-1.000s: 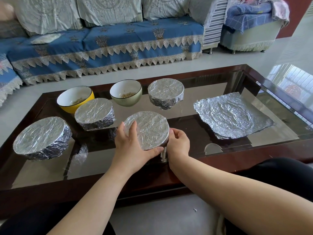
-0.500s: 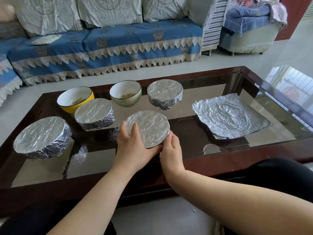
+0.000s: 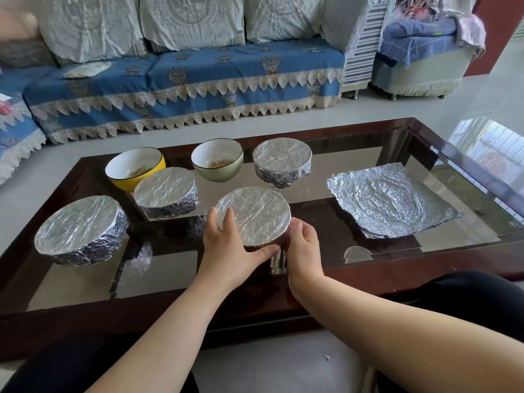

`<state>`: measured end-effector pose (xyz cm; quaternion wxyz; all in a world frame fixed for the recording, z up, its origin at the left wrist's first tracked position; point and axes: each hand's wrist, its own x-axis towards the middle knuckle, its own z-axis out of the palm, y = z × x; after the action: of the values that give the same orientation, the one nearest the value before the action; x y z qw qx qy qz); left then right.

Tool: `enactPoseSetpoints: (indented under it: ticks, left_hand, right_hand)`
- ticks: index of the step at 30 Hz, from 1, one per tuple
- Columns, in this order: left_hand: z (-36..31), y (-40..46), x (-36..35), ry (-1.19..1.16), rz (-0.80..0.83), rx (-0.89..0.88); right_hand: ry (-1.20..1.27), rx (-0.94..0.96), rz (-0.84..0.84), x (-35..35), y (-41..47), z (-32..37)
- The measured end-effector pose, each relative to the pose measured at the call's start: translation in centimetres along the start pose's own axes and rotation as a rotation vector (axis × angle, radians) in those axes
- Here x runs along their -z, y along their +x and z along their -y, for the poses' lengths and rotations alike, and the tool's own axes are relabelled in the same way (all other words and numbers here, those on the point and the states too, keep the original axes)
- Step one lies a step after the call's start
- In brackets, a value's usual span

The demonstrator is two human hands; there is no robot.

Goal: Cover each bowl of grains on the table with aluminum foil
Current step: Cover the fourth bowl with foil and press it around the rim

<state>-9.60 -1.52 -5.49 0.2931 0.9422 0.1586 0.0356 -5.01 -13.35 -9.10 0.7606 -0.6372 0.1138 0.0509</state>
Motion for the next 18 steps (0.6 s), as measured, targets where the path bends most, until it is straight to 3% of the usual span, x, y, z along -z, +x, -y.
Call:
enactPoseSetpoints:
  ticks: [13,18]
  left_hand:
    - [0.0,0.1,0.1,-0.084,-0.073,-0.024]
    - [-0.2,-0.1,0.2,-0.070,-0.076,-0.027]
  right_hand:
    - [0.166,-0.203,-0.136,0.1,1.8,0.0]
    - [0.128,-0.175,-0.144,0.2,2.0,0.1]
